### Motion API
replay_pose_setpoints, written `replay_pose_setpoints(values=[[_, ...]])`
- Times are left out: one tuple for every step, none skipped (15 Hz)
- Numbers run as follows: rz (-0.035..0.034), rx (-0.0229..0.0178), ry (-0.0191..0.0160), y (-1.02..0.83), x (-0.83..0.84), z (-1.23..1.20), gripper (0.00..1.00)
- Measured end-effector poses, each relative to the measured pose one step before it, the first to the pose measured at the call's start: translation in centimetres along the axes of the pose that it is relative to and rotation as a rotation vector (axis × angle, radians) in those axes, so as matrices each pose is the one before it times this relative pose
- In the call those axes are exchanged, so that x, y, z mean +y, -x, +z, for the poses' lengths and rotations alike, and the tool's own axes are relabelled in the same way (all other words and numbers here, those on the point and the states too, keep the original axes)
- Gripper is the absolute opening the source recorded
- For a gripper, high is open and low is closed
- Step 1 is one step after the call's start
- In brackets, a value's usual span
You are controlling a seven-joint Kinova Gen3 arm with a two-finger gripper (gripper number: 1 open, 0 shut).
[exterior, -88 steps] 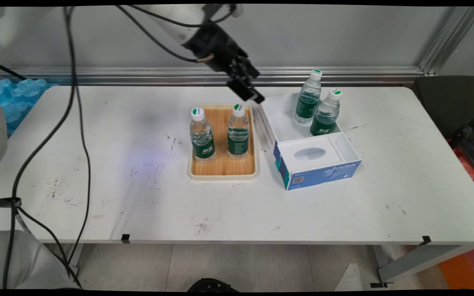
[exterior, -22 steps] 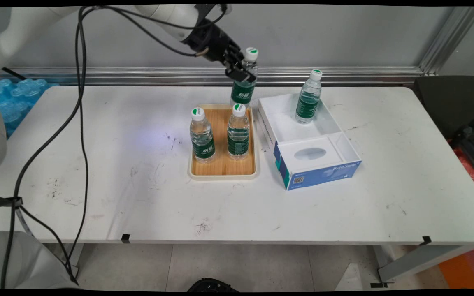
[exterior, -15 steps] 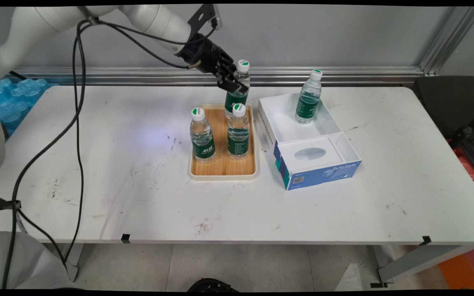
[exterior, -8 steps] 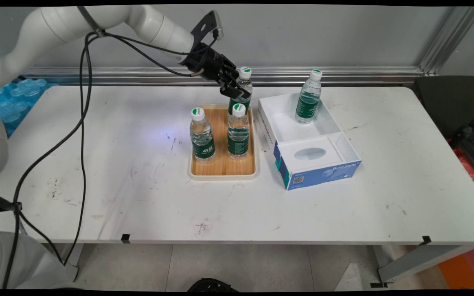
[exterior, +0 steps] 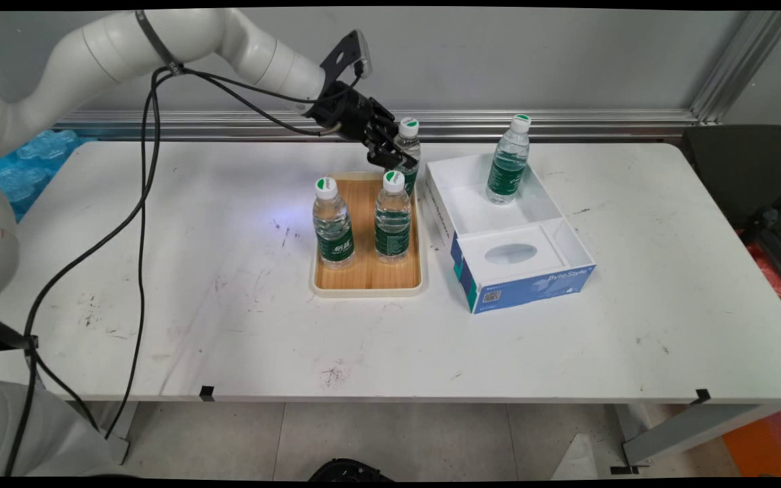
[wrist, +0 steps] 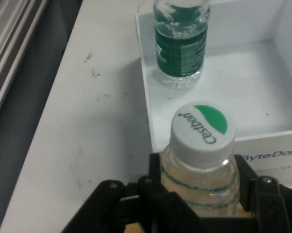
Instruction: Place the picked object on the tray
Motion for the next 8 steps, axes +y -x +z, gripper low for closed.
replay_pose_setpoints(values=[[0.00142, 0.00119, 0.00041, 0.099, -0.014, 0.112, 0.0], [0.00188, 0.00216, 0.00086, 0.132, -0.013, 0.167, 0.0], [0.00121, 0.0022, 0.00083, 0.174, 0.003, 0.152, 0.0], [0.00111, 0.00214, 0.00133, 0.145, 0.013, 0.162, 1.0], [0.00122, 0.0023, 0.00153, 0.083, 0.018, 0.146, 1.0], [0.0004, 0.00117, 0.00075, 0.068, 0.013, 0.073, 1.0], [0.00076, 0.00127, 0.00147, 0.087, 0.031, 0.1, 1.0], [0.00021, 0.00115, 0.00086, 0.111, 0.034, 0.071, 1.0]])
